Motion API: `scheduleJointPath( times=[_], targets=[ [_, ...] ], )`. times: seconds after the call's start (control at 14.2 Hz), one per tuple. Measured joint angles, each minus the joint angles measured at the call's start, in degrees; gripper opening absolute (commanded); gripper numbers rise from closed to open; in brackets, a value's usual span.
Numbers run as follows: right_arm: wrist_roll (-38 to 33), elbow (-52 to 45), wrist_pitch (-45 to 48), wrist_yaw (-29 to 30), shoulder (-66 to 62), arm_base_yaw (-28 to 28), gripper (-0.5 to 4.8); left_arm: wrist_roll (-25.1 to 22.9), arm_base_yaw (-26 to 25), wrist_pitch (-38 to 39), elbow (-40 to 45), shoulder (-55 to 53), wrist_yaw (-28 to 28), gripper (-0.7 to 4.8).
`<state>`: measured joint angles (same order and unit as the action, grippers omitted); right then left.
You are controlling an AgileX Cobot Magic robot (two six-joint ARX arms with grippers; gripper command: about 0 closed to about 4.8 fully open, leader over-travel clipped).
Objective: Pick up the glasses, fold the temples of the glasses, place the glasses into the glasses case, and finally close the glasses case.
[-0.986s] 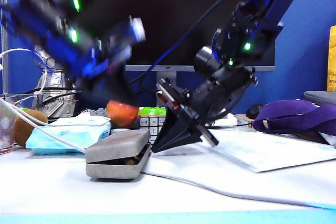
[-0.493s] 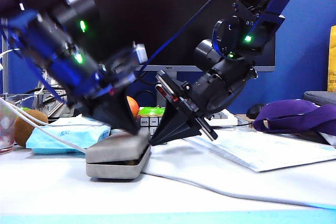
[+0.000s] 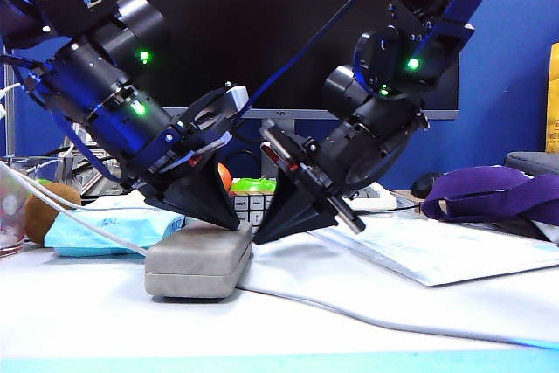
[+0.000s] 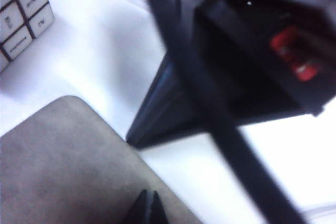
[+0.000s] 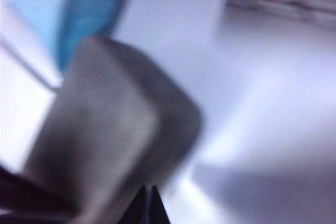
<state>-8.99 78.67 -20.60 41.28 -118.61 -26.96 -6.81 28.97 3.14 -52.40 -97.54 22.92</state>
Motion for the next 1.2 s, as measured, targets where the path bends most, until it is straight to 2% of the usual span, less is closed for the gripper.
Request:
scheduleJointPath(
  times=[0.14, 0.28, 0.56, 0.77, 1.2],
  targets=[
    [0.09, -0.02, -1.29, -2.73, 1.99, 0.0, -0.05, 0.07, 0.15, 2.1, 0.68, 3.54, -2.95, -0.05],
    [0.24, 0.04, -0.79, -5.92, 4.87, 0.13, -0.05, 1.75, 0.09, 0.2, 0.52, 7.69, -4.66, -0.05],
    [0.28, 0.04, -0.24, -12.66, 11.54, 0.09, -0.05, 2.82, 0.09, -0.13, 0.55, 16.0, -14.34, -0.05],
    [0.44, 0.07, 2.29, -17.18, 17.09, 0.07, -0.05, 2.89, 0.09, -2.08, 0.55, 21.84, -15.06, -0.05],
    [0.61, 0.04, 1.64, -19.8, 29.88, 0.09, -0.05, 4.57, 0.09, -4.39, 0.52, 36.2, -16.63, -0.05]
  ],
)
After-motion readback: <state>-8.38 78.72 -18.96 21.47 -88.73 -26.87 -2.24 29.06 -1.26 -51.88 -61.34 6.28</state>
